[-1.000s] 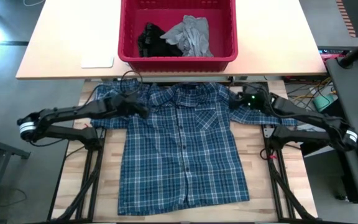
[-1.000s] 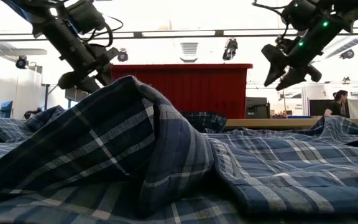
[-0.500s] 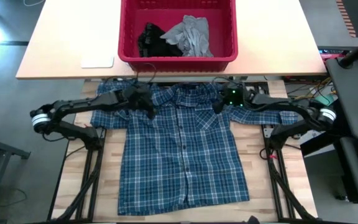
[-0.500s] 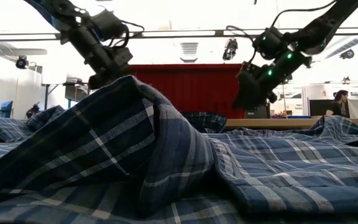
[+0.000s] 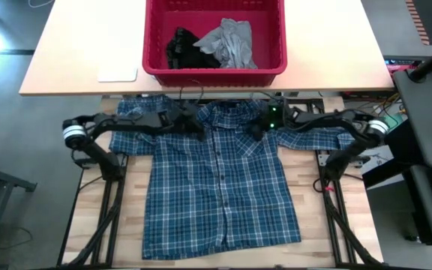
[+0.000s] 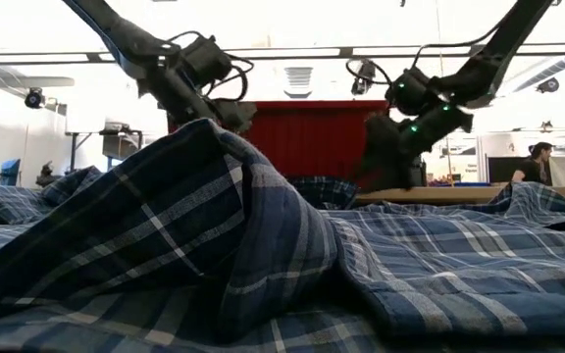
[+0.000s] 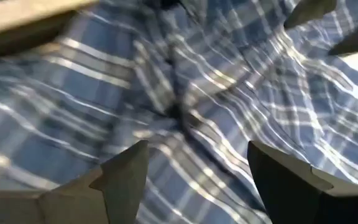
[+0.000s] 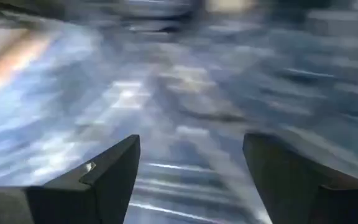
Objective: Fold Laundry from Bin
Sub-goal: Fold the blue patterned long sleeve shirt
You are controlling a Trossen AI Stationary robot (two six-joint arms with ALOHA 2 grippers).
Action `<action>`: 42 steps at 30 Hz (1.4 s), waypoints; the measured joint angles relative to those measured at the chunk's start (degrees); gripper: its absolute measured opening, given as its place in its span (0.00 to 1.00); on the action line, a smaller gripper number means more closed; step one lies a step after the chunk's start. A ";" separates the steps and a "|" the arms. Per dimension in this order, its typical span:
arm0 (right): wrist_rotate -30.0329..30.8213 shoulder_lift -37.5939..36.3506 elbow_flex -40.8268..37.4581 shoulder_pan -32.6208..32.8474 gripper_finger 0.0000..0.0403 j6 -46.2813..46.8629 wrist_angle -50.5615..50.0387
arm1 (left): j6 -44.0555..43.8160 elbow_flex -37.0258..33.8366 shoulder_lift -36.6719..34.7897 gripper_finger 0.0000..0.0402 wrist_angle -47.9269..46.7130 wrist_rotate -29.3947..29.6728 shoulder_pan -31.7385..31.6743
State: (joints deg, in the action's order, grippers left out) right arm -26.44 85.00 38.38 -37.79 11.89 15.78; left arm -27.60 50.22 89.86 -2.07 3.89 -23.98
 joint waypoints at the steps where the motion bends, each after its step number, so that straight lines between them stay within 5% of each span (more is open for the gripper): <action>1: -5.22 1.34 0.84 0.64 0.68 0.08 1.22 | -0.22 0.11 0.77 0.63 0.14 -0.56 1.13; 4: -9.01 5.12 3.83 3.51 0.65 -3.51 2.29 | 0.67 0.76 2.90 0.62 -2.19 -2.34 5.65; 8: 4.88 10.77 11.31 6.29 0.62 -13.27 0.66 | -0.60 0.34 5.85 0.60 -6.45 -1.45 10.99; 13: 14.56 17.24 23.82 7.84 0.57 -23.52 -6.36 | -4.27 -1.29 6.48 0.60 -5.54 0.46 16.23; 26: 20.45 37.88 57.14 8.68 0.05 -49.41 -34.79 | 1.25 -7.42 6.33 0.60 -3.31 3.61 22.85; 32: 30.22 47.07 71.21 10.51 0.03 -56.75 -35.78 | 5.29 -7.51 7.04 0.60 -2.51 4.59 22.85; 38: 46.48 53.92 85.64 10.39 0.03 -52.64 -35.24 | 5.29 -7.60 7.13 0.60 -2.04 5.80 22.83; 42: 45.99 53.27 90.23 9.82 0.03 -50.46 -38.85 | 5.28 -7.61 7.13 0.60 -2.13 6.19 22.85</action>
State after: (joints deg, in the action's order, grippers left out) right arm 19.54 138.27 128.61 -27.97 -38.56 -23.08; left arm -22.32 42.61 96.99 -4.20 10.07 -1.13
